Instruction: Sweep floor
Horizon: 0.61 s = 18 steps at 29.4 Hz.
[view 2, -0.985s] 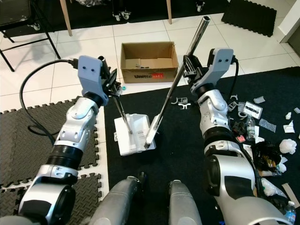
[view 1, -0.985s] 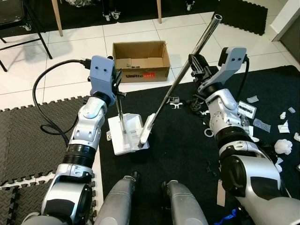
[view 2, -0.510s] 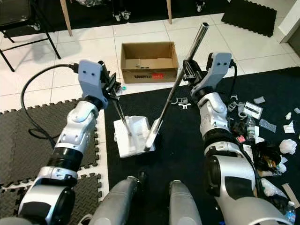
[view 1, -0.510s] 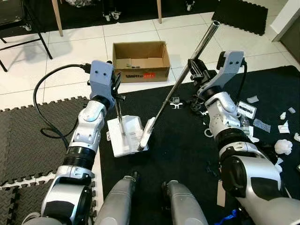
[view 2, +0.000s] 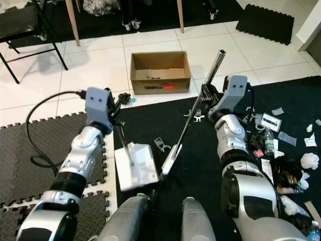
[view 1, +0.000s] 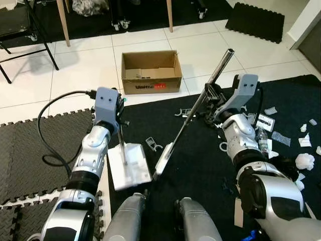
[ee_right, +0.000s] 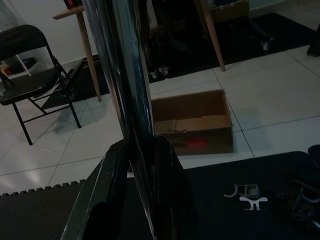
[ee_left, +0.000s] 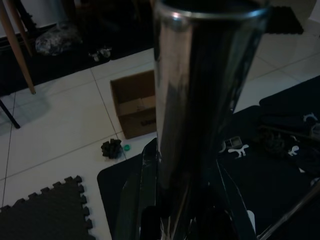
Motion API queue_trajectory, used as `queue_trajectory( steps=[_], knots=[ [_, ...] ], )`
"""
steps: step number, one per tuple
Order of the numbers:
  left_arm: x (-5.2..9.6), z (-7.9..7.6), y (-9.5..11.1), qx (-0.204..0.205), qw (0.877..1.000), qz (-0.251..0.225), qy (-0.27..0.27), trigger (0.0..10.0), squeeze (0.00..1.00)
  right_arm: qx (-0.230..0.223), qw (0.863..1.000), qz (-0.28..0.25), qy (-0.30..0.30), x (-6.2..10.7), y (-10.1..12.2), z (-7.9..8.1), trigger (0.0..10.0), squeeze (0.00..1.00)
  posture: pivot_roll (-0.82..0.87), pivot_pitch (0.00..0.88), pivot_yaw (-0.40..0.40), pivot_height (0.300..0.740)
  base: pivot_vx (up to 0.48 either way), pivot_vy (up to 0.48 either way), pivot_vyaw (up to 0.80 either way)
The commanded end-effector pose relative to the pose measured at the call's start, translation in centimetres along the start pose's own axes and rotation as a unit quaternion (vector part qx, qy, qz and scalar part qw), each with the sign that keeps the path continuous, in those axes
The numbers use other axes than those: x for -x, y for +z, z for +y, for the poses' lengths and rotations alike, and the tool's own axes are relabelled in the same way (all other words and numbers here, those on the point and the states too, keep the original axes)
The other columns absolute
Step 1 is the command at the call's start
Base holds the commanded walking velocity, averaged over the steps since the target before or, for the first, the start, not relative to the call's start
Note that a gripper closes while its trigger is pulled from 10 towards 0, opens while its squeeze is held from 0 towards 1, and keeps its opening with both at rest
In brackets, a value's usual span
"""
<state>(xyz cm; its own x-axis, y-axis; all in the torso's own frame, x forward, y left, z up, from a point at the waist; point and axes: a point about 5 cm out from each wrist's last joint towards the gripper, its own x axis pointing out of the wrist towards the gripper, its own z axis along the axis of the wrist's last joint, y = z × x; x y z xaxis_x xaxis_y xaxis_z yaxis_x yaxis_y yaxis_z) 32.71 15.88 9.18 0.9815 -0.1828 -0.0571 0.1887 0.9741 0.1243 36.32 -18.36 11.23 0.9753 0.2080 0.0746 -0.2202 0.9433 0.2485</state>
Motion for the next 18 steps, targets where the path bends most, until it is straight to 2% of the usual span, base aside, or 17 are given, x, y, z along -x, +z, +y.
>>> queue_trajectory(
  steps=[1, 11, 18],
  knots=[
    [0.6, 0.8, -0.3, -0.018, 1.000, -0.014, 0.013, 10.0, 0.00, 0.004, 1.000, -0.007, -0.008, 0.4, -0.2, -0.2, 10.0, 0.00, 0.02, 0.037, 0.026, 0.740, 0.000, 0.000, 0.00],
    [1.9, 1.1, -3.5, -0.031, 0.999, 0.035, 0.021, 10.0, 0.00, 0.014, 0.998, 0.041, -0.048, 2.3, -2.7, -1.6, 10.0, 0.00, 0.02, 0.000, 0.035, 0.740, 0.000, 0.000, 0.00],
    [2.5, 1.1, -5.2, -0.026, 0.997, 0.061, 0.030, 10.0, 0.00, 0.024, 0.996, 0.065, -0.054, 3.0, -4.0, -1.4, 10.0, 0.00, 0.01, 0.000, 0.037, 0.740, 0.000, 0.000, 0.00]
  ],
)
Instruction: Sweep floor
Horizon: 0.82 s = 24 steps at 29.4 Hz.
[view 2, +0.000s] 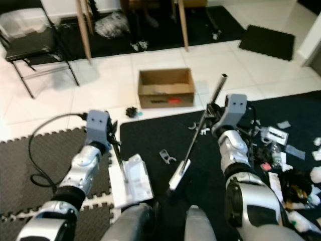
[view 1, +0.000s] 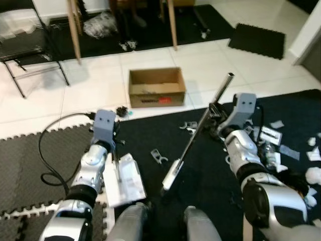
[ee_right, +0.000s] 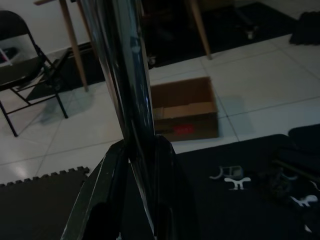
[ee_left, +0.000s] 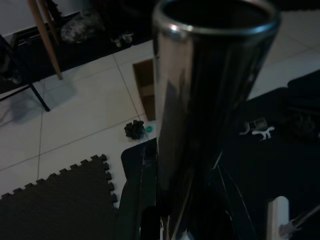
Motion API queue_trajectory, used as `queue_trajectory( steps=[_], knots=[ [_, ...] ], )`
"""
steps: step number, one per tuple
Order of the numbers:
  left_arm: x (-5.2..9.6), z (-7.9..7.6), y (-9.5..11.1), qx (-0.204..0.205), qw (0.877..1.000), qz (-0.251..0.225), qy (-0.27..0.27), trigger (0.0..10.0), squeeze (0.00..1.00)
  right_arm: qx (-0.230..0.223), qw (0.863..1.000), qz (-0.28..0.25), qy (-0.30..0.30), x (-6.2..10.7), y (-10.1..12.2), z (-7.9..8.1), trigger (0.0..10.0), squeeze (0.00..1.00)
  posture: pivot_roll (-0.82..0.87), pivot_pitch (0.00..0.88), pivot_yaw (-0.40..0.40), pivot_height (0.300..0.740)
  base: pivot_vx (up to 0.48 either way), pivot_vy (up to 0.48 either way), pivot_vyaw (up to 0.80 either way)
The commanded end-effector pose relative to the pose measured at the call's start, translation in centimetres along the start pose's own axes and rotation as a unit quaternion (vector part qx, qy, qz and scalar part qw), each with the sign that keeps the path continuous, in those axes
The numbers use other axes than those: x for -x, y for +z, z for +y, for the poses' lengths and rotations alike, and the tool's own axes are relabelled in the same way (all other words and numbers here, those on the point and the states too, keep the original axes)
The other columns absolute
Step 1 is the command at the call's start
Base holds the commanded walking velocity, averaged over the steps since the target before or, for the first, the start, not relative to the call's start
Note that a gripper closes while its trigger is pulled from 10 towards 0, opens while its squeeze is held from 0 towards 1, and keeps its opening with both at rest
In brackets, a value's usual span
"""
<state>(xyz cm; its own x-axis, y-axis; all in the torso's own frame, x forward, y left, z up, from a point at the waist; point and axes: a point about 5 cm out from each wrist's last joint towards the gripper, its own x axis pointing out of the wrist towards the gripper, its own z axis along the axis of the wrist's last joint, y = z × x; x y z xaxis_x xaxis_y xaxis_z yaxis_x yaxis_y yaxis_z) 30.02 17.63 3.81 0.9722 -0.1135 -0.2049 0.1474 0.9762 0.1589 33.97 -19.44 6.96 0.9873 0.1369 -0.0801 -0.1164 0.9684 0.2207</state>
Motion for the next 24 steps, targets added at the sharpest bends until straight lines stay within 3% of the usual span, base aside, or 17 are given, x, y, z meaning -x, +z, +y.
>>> queue_trajectory(
  steps=[1, 10, 24],
  knots=[
    [-0.1, 0.5, 0.5, -0.010, 1.000, -0.018, 0.009, 10.0, 0.00, 0.010, 1.000, -0.002, -0.001, 0.1, -0.2, 0.2, 10.0, 0.00, 0.01, 0.000, 0.037, 0.740, 0.000, 0.000, 0.00],
    [0.1, 0.3, -0.3, -0.013, 1.000, -0.007, 0.013, 10.0, 0.00, 0.021, 0.999, 0.026, -0.012, 1.0, -1.8, 0.0, 10.0, 0.00, 0.01, 0.000, 0.038, 0.740, 0.000, 0.000, 0.00],
    [-0.1, 0.4, -0.3, -0.017, 1.000, -0.011, 0.014, 10.0, 0.00, 0.023, 0.999, 0.028, -0.009, 0.8, -2.0, 0.4, 10.0, 0.00, 0.01, 0.000, 0.039, 0.740, 0.000, 0.000, 0.00]
  ],
)
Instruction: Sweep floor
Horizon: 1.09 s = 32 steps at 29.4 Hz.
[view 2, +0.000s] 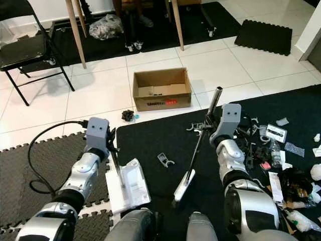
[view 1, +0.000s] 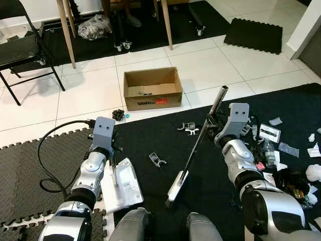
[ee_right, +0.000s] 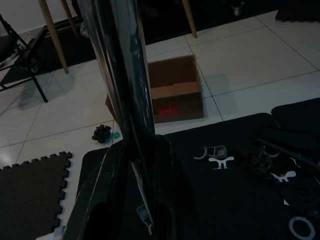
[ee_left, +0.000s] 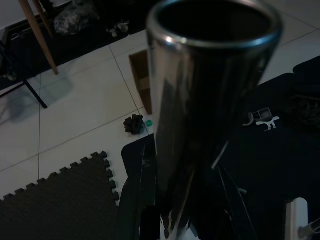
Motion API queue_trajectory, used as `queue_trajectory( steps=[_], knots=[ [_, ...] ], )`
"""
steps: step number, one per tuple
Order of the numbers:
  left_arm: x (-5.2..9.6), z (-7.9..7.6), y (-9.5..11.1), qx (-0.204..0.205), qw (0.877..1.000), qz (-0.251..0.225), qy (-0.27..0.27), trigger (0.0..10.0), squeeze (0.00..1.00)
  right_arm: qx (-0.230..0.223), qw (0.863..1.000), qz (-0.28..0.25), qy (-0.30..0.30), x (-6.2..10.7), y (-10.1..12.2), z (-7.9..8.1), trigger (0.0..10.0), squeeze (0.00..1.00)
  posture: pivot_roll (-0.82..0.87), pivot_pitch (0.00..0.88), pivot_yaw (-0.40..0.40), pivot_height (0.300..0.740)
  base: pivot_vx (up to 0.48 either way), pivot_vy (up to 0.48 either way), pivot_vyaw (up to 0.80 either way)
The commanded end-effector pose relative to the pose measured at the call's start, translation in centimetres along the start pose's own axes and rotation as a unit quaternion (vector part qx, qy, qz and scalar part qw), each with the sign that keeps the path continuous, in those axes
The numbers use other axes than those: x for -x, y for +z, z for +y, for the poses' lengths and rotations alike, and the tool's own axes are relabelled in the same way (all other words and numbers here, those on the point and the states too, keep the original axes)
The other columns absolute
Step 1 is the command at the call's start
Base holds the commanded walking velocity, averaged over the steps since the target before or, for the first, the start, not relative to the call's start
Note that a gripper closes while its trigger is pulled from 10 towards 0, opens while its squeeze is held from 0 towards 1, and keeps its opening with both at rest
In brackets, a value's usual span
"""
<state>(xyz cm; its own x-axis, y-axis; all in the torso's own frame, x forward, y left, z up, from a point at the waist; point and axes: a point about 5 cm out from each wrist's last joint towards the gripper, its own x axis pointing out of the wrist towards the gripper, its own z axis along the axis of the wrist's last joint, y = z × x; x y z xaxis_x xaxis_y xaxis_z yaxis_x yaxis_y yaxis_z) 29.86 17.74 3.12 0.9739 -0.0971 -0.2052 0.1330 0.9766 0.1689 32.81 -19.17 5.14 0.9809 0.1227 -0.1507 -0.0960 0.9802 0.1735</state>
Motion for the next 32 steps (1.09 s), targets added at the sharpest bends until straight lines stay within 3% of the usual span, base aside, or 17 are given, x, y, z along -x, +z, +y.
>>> queue_trajectory(
  steps=[1, 32],
  knots=[
    [-0.1, 0.4, 0.3, -0.014, 1.000, -0.012, 0.005, 10.0, 0.00, 0.000, 1.000, -0.006, 0.005, -0.1, 0.0, 0.5, 10.0, 0.00, 0.01, 0.000, 0.039, 0.740, 0.000, 0.000, 0.00],
    [0.2, -0.1, -0.7, -0.015, 1.000, 0.006, 0.003, 10.0, 0.00, -0.003, 1.000, 0.000, 0.008, -0.1, -0.5, 1.1, 10.0, 0.00, 0.02, 0.000, 0.038, 0.740, 0.000, 0.000, 0.00]
  ],
)
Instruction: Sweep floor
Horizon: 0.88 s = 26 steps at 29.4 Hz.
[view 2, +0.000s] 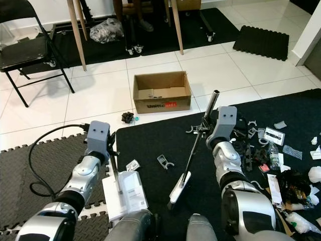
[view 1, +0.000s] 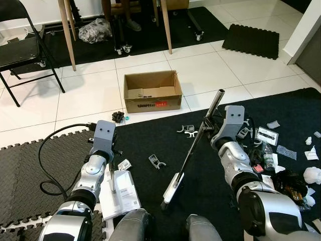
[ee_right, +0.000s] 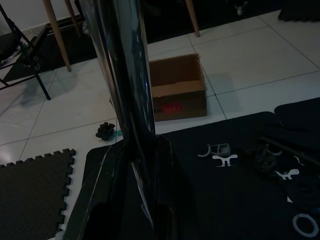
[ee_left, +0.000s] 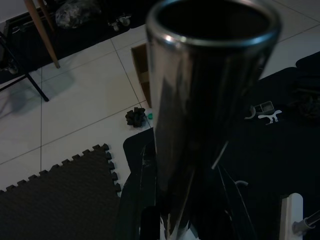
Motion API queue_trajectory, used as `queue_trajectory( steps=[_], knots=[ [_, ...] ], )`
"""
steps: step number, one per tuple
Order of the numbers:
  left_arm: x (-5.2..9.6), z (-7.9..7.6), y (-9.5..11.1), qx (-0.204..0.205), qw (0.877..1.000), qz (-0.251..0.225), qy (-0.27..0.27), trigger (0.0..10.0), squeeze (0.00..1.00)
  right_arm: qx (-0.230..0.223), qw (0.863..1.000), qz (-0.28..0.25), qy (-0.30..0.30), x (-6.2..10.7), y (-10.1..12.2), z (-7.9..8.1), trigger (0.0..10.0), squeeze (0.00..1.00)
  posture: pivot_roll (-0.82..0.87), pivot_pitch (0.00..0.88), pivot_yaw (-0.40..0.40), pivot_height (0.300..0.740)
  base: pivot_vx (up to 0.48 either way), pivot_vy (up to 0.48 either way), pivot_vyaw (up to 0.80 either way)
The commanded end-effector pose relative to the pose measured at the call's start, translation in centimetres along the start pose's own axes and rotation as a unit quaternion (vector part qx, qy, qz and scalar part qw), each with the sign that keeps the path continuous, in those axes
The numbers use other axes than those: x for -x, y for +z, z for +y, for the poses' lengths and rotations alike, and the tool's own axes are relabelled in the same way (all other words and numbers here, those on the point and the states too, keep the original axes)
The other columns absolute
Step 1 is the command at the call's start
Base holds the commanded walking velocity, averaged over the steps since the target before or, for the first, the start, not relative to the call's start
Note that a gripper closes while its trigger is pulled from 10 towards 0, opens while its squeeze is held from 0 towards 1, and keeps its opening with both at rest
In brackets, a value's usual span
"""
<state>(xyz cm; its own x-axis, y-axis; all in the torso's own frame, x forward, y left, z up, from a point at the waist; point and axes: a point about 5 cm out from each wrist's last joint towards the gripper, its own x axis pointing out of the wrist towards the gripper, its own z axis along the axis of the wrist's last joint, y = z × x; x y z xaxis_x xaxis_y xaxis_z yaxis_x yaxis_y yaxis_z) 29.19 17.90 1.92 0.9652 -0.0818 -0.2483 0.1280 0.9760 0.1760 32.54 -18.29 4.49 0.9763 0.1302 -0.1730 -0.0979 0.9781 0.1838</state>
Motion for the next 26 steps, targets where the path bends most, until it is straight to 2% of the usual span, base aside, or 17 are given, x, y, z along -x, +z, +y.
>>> queue_trajectory(
  steps=[1, 12, 18, 21, 26],
  knots=[
    [-0.2, 0.0, 0.6, -0.012, 1.000, -0.017, 0.001, 10.0, 0.00, 0.002, 1.000, -0.012, 0.006, -0.1, 0.3, 0.3, 10.0, 0.00, 0.02, 0.000, 0.036, 0.740, 0.000, 0.000, 0.00],
    [-0.1, -0.2, 0.3, -0.013, 1.000, -0.012, 0.000, 10.0, 0.00, 0.002, 1.000, -0.011, 0.006, -0.2, 0.3, 0.4, 10.0, 0.00, 0.02, 0.000, 0.036, 0.740, 0.000, 0.000, 0.00],
    [0.5, -0.2, -1.0, -0.019, 1.000, 0.012, 0.002, 10.0, 0.00, -0.002, 1.000, -0.007, 0.002, -0.1, 0.1, 0.4, 10.0, 0.00, 0.02, 0.000, 0.036, 0.740, 0.000, 0.000, 0.00],
    [1.0, 0.1, -2.0, -0.006, 0.999, 0.028, 0.017, 10.0, 0.00, 0.000, 1.000, 0.002, -0.003, 0.2, -0.4, 0.2, 10.0, 0.00, 0.02, 0.000, 0.034, 0.740, 0.000, 0.000, 0.00],
    [1.6, 0.6, -2.7, -0.017, 0.998, 0.033, 0.040, 10.0, 0.00, 0.007, 1.000, 0.017, -0.009, 0.6, -1.1, -0.1, 10.0, 0.00, 0.02, 0.000, 0.033, 0.740, 0.000, 0.000, 0.00]
  ],
)
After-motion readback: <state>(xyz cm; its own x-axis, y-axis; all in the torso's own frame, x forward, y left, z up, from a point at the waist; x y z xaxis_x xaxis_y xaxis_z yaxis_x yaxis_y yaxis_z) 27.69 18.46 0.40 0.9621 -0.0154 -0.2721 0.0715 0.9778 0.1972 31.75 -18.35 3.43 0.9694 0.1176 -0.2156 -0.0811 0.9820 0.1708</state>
